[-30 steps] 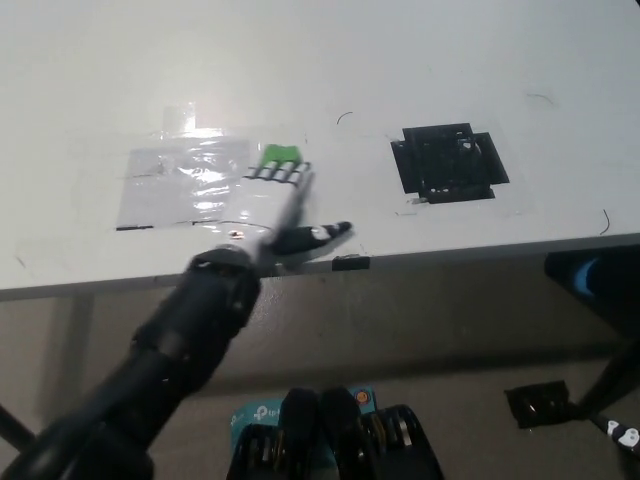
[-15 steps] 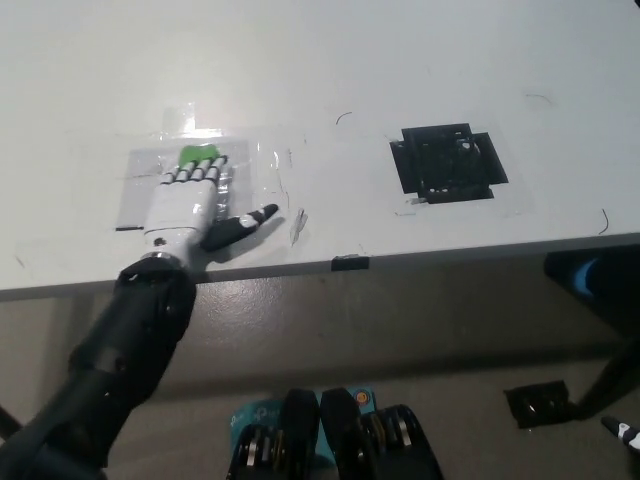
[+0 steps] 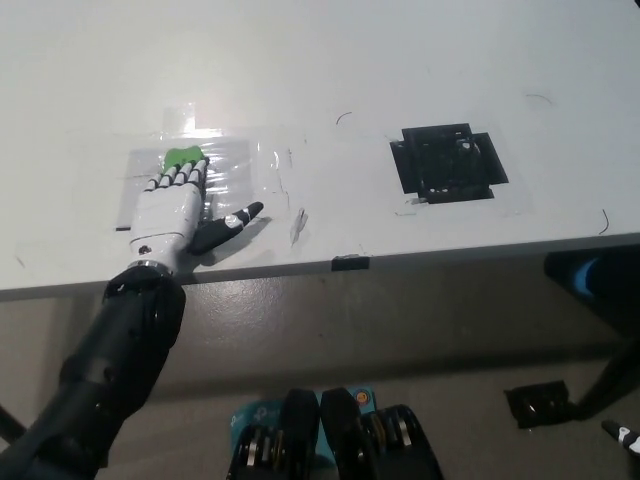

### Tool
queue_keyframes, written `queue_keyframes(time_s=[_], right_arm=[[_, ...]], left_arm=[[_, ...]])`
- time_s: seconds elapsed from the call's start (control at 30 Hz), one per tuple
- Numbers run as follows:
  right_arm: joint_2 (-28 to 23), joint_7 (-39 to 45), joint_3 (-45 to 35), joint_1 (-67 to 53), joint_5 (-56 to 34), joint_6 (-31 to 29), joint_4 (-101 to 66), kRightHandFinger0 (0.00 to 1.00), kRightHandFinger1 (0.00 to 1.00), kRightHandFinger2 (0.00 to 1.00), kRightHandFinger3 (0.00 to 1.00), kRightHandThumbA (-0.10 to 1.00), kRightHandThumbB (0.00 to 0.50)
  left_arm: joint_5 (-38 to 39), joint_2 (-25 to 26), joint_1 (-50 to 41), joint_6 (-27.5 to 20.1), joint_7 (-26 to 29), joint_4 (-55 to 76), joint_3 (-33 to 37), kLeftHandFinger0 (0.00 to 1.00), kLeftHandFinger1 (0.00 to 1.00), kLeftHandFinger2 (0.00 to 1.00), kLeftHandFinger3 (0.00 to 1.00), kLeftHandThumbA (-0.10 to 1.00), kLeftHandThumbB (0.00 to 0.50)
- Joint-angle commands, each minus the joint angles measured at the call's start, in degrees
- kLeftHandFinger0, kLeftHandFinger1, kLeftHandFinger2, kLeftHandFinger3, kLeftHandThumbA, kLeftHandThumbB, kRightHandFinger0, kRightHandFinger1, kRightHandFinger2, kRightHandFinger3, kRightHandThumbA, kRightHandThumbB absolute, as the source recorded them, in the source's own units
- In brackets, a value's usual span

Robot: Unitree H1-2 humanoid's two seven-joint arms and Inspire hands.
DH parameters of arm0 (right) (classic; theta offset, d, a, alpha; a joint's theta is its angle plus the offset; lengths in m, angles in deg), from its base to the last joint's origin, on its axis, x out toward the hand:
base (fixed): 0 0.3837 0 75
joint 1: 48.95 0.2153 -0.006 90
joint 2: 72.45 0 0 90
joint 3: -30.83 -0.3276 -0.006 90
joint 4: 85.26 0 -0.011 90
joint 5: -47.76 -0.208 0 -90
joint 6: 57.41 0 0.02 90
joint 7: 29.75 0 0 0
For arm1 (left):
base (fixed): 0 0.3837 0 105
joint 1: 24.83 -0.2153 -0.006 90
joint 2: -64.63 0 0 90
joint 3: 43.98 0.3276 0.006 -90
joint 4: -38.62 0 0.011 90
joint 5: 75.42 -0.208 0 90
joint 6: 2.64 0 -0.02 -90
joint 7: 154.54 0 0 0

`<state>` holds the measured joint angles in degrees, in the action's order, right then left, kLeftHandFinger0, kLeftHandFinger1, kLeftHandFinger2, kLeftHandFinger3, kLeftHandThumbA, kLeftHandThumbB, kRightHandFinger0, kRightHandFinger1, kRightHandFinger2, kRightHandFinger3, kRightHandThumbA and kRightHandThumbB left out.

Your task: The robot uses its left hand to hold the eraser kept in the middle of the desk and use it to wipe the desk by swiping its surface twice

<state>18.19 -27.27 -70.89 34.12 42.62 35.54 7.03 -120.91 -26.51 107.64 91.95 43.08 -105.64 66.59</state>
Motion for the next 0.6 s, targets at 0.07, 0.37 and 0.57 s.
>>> queue_keyframes(time_s=[0.07,0.37,0.57], right_arm=[[-0.90,-0.14,-1.37,-0.39,-0.63,-1.58,-2.19,1.00,1.00,1.00,1.00,1.00,0.382],[-1.50,-0.13,-1.72,-0.85,-0.30,-1.62,-1.99,1.00,1.00,1.00,1.00,1.00,0.443],[-1.87,0.82,-1.92,-1.42,-1.12,-2.01,-1.24,1.00,1.00,1.00,1.00,1.00,0.411]], left_arm=[[4.78,0.14,-8.59,2.20,-9.89,-4.74,0.45,1.00,1.00,1.00,1.00,1.00,0.428],[4.62,4.74,-1.30,0.34,-9.34,16.82,-0.53,1.00,1.00,1.00,1.00,1.00,0.419],[7.52,8.60,4.96,4.07,-16.56,34.46,-5.49,1.00,1.00,1.00,1.00,1.00,0.337]])
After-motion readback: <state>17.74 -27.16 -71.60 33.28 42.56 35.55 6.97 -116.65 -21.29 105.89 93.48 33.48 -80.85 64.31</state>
